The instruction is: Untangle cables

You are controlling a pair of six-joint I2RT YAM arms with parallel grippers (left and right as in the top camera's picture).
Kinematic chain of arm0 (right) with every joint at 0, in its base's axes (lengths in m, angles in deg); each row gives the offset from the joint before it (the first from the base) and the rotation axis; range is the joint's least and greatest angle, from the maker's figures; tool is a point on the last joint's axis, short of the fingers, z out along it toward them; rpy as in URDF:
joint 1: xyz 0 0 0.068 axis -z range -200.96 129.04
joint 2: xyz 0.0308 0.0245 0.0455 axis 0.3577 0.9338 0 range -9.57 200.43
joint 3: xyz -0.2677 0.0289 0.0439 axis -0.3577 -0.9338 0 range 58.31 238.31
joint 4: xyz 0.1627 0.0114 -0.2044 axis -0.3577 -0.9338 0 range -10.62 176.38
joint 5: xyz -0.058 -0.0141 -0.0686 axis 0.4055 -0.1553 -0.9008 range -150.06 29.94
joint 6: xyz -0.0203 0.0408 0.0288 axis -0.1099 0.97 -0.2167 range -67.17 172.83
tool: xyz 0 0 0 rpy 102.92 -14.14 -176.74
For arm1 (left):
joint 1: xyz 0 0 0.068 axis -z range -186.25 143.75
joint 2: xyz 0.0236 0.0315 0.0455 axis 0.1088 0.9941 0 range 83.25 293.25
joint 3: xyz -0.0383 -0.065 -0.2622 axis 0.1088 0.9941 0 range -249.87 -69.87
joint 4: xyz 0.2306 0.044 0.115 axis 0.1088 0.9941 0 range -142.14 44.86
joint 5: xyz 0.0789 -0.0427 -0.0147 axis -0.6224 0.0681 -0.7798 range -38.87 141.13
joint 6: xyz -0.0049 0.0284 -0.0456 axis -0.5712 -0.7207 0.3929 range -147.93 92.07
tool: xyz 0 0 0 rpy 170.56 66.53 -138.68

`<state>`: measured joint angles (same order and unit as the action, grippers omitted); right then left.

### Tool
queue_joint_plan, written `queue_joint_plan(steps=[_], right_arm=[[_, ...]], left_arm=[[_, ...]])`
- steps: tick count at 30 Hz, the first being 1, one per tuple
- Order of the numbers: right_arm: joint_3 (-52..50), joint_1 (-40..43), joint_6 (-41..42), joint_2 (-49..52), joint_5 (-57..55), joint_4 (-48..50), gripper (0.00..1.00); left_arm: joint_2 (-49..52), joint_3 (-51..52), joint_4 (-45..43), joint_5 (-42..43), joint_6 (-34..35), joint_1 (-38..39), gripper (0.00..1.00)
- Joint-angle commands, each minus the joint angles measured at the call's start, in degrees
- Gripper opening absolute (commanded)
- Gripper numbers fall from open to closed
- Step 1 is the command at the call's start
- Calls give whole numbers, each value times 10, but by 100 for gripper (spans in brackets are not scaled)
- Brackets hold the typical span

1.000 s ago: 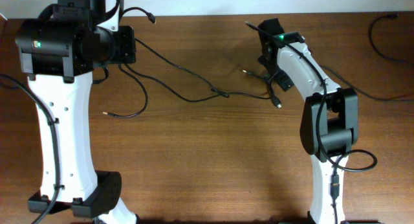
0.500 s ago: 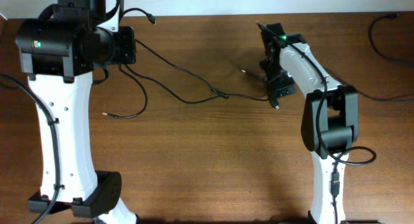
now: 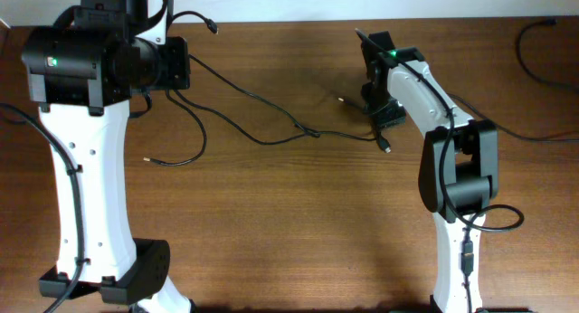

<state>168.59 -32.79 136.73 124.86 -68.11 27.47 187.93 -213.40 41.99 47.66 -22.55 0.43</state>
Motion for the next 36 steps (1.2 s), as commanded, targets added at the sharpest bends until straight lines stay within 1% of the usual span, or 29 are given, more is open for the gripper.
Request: queue_joint_plan(steps=[1, 3, 5, 7, 8, 9, 11, 12, 16, 17, 19, 20, 23, 25, 27, 30, 32, 34, 36], right_arm=[[-8, -3, 4, 10, -16, 0, 46], [-24, -3, 4, 10, -16, 14, 58], [-52, -3, 5, 10, -16, 38, 60], [-69, -3, 4, 10, -16, 51, 59], [-74, -3, 4, 10, -16, 53, 23], [-77, -3, 4, 10, -16, 53, 4], [-77, -3, 4, 9, -16, 55, 4], [-70, -3, -16, 9, -16, 55, 4], [-7, -2, -151, -14, -17, 52, 4], [20, -2, -196, -29, -22, 52, 4], [78, -2, -261, -57, -23, 46, 4], [99, -2, -268, -68, -23, 38, 4], [187, -2, -335, -85, -16, -7, 4], [208, 3, -355, -85, -20, -6, 4], [208, 13, -355, -82, -61, 13, 4], [208, 47, -355, -81, -97, 47, 4], [208, 93, -365, -81, -104, 84, 4], [208, 138, -436, -81, -104, 129, 4], [208, 179, -474, -81, -105, 155, 4]], left_arm=[[0, -9, 2, -9, -7, -1, 0], [0, -9, 2, -9, -7, -1, 0], [0, -9, 2, -9, -7, -1, 0], [0, -9, 2, -9, -7, -1, 0], [0, -9, 2, -8, -7, -1, 0], [0, -9, 2, -9, -7, -1, 0], [0, -9, 3, -9, -7, -1, 0], [0, -9, 2, -8, -7, -1, 0], [0, -9, 0, -9, -7, -1, 0], [0, -9, -2, -8, -7, -1, 0], [0, -9, -2, -9, -7, -1, 0], [0, -9, -3, -8, -7, -1, 0], [0, -9, -5, -9, -7, -1, 0], [0, -9, -5, -8, -7, -1, 0], [0, -9, -4, -8, -7, -1, 0], [0, -9, -4, -9, -7, -1, 0], [0, -9, -3, -9, -7, -1, 0], [0, -9, -4, -9, -7, -1, 0], [0, -9, -4, -9, -7, -1, 0]])
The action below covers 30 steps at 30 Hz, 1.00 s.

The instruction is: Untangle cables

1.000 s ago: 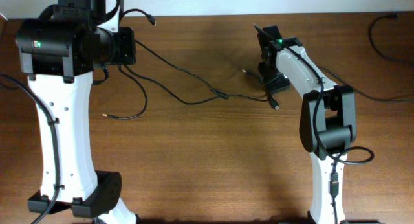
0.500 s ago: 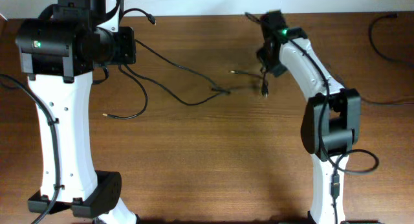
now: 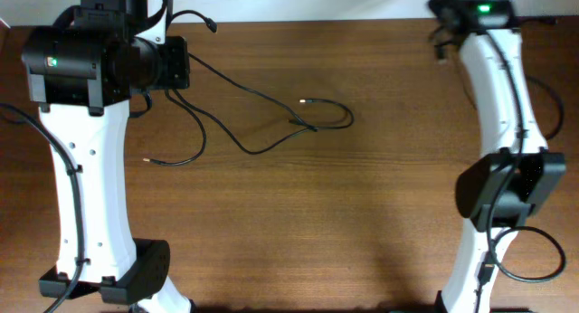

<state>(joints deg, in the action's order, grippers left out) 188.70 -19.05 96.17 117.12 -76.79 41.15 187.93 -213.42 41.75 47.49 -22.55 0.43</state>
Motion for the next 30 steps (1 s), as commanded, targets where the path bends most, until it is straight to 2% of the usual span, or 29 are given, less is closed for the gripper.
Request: queue_joint_plan(steps=[1, 4, 9, 14, 21, 22, 23, 25, 28, 30], right_arm=[[7, 67, -83, -3, -18, 30, 4], [7, 153, -101, -3, -18, 64, 4], [7, 221, -106, 33, -19, 99, 4], [7, 225, -116, 147, 22, 61, 4], [7, 221, -127, 227, 39, 17, 4], [7, 221, -127, 228, 41, 14, 23], [10, 221, -127, 225, 47, 17, 83], [34, 221, -132, 212, 50, 4, 91], [115, 220, -160, 186, 58, -45, 91], [203, 219, -170, 179, 58, -121, 91]], left_arm=[[0, -8, -1, -7, -7, -1, 0], [0, -8, 1, -7, -7, -1, 0], [0, -8, -8, -7, -7, -1, 0], [0, -8, -10, -7, -7, -1, 0], [0, -8, -13, -6, -7, -1, 0], [0, -8, -13, -4, -7, -1, 0], [0, -8, -12, -2, -7, -1, 0], [0, -8, -12, -2, -7, -1, 0], [0, -8, -12, -2, -7, -1, 0], [0, -8, -12, -2, -7, -1, 0]])
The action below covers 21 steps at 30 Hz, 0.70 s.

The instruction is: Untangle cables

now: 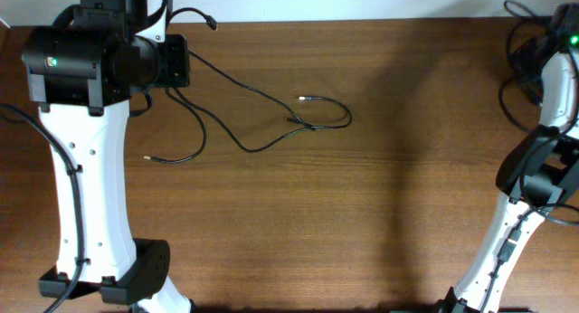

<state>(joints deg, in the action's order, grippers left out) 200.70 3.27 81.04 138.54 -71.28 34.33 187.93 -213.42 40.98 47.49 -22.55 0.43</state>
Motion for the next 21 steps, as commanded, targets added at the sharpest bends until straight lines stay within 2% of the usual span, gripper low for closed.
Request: queue_joint_plan(steps=[1, 3, 7, 15, 19, 21], right_arm=[[123, -5, -19, -35, 3, -98, 91], [179, -11, -35, -36, 25, -165, 90], [203, -54, -73, -36, 56, -242, 82], [203, -261, -207, -35, 70, -327, 82], [203, -346, -373, -35, 77, -357, 82], [203, -386, -445, -38, 80, -365, 82]], left_arm=[[0, -8, -5, -2, -7, -1, 0], [0, -8, -5, -2, -7, -1, 0], [0, -8, -4, -2, -7, -1, 0], [0, -8, 0, -2, -7, -1, 0], [0, -8, 0, -2, -7, -1, 0], [3, -8, -34, -2, 2, -1, 0]])
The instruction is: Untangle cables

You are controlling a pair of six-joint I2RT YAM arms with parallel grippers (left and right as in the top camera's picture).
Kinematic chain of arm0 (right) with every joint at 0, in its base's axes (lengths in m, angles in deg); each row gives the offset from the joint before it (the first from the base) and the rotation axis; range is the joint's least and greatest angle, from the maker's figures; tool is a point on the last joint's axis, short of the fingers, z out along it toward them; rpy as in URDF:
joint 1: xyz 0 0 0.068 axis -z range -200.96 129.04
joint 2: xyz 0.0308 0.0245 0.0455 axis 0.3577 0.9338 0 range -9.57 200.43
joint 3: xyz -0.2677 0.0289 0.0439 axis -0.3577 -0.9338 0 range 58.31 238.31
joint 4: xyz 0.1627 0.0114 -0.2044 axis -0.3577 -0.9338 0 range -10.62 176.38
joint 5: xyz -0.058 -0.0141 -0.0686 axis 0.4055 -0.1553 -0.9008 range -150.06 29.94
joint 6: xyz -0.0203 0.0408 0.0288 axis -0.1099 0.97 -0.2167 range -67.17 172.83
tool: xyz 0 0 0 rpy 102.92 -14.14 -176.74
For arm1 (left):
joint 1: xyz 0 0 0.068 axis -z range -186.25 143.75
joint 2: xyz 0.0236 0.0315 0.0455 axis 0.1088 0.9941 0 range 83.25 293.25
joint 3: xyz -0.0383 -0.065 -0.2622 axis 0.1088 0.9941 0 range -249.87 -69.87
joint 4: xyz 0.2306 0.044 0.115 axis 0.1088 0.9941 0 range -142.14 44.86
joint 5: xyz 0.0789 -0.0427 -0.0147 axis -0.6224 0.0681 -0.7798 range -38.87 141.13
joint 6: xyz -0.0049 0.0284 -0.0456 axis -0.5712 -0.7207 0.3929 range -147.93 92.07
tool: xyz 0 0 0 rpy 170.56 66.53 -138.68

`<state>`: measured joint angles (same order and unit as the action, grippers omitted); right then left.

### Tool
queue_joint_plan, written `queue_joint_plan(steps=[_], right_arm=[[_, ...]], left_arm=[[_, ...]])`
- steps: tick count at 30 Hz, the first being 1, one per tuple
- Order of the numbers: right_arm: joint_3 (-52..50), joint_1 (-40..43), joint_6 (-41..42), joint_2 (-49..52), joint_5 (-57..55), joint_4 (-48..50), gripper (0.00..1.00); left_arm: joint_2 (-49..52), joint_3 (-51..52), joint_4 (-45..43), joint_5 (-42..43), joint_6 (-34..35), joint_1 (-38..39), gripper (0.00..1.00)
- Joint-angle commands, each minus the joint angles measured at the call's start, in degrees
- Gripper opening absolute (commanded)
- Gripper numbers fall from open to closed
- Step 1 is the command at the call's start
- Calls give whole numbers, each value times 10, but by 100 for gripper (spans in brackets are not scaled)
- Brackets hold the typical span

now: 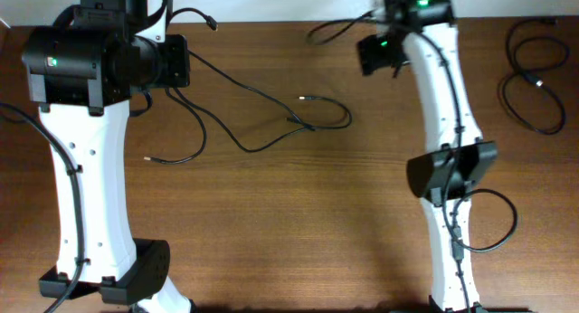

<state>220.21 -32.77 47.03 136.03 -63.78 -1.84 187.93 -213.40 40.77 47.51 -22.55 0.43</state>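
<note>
One thin black cable (262, 100) runs from under my left arm's head across the table to a loop (339, 117), its metal plug (303, 99) lying free. A second strand bends down to a loose end (149, 157). My left gripper (177, 64) is at the top left where these strands meet; its fingers are hidden. A separate black cable (534, 78) lies in loose coils at the far right. My right gripper (375, 52) is at the top centre, well away from both, and its fingers cannot be made out.
The table's back edge (271, 22) runs just behind both grippers. The right arm's own lead (335, 25) arcs out at that edge. The arm bases stand at the front left and front right.
My right arm was stretched to the far right edge by the cable there. Now it is back at the top centre, and the coiled cable lies free on the right. The left arm is unchanged.
My right gripper was first at the middle, at the end of the crossed cables. Then it was at the back right and only one looped cable remained by the left arm. Then it reached the far right edge. Now a coil lies there.
</note>
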Motion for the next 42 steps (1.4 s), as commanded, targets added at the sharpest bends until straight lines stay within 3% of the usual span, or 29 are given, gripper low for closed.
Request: queue_joint_plan(steps=[1, 5, 10, 21, 22, 23, 24, 32, 38, 40, 42], right_arm=[[11, -33, -104, -16, 5, -3, 82], [71, -37, -101, -19, 30, -17, 82], [177, -28, -101, -20, 46, -60, 86], [181, 0, -101, -20, 41, -58, 86], [181, 3, -101, -20, 41, -59, 86], [181, 8, -100, -20, 42, -59, 86], [181, 10, -100, -20, 42, -59, 86], [181, 11, -101, -20, 41, -59, 86], [180, 11, -100, -19, 42, -59, 86], [180, 11, -100, -19, 42, -59, 86], [180, 11, -100, -19, 42, -59, 86]], left_arm=[[9, -9, -57, -2, 12, 0, 0], [94, -8, -149, 84, 15, 25, 0], [203, -9, -201, 121, 23, 64, 0], [329, -9, -230, 148, 23, 143, 0], [329, -9, -231, 148, 23, 143, 4], [329, -10, -233, 148, 23, 143, 22], [329, -11, -234, 148, 23, 142, 0], [329, -29, -231, 144, 23, 141, 0], [328, -182, -165, 146, 29, 142, 0], [328, -239, -135, 143, 29, 143, 20], [329, -249, -133, 124, 29, 143, 25]])
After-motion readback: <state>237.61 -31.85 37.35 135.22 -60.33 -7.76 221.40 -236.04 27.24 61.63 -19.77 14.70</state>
